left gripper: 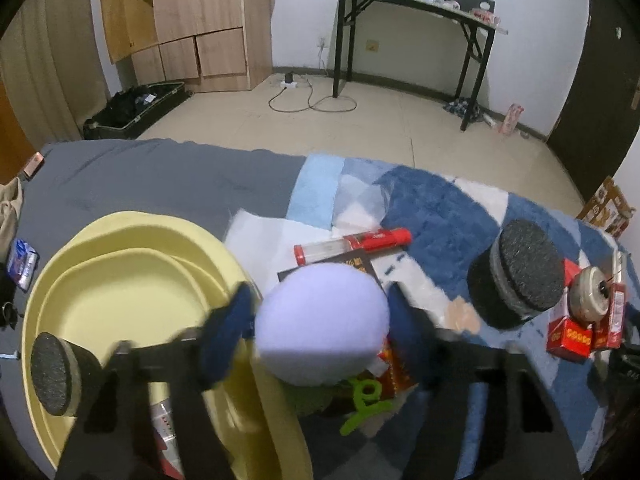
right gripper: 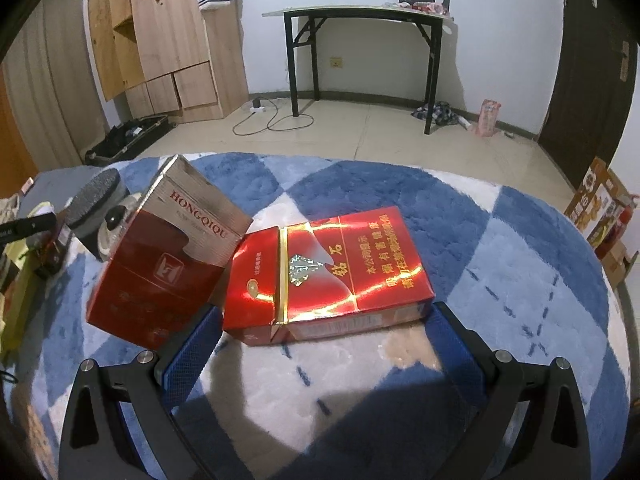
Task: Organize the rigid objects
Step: 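Grasp the white fluffy pompom with the left tool while the right tool grasps the red-gold pack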
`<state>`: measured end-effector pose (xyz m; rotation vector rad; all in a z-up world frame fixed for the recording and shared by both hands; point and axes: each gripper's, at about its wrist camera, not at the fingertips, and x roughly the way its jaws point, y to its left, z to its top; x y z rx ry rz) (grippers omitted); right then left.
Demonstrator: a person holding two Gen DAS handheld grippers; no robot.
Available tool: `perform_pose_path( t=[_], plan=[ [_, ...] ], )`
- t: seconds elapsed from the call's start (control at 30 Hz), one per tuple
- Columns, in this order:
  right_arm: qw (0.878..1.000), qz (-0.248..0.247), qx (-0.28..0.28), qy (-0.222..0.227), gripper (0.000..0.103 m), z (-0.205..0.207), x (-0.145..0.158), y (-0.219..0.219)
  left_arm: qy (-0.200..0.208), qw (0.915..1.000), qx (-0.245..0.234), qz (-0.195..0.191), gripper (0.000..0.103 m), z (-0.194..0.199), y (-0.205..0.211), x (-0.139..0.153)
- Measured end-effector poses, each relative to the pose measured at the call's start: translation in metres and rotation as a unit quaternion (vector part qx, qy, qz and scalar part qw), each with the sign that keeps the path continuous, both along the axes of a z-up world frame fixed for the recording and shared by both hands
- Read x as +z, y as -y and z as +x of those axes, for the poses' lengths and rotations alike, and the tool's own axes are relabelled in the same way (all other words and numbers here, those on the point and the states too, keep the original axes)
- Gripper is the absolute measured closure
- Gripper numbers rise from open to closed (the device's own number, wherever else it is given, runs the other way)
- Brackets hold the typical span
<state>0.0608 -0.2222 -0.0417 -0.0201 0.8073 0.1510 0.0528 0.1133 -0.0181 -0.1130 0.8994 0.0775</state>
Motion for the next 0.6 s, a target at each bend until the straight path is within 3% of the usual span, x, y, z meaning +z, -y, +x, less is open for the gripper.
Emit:
perform_pose_path(
  t=[0.27,0.33,0.6],
  plan=[
    [1.000,0.002,0.002,0.012,0.000,-0.004,0.000,0.008,-0.001,1.0000,-0.006,0.007,0.043,0.004,0.004,-0.005],
    [1.000,-0.007,0.003,0.011,0.009,-0.004,0.000,0.007,0.001,1.0000,-0.006,0.004,0.043,0.005,0.004,-0.006],
    [1.000,-0.027,0.007,0.014,0.012,-0.006,0.003,0.007,0.025,0.9996,-0.005,0.013,0.047,-0.002,0.005,0.012]
  ],
)
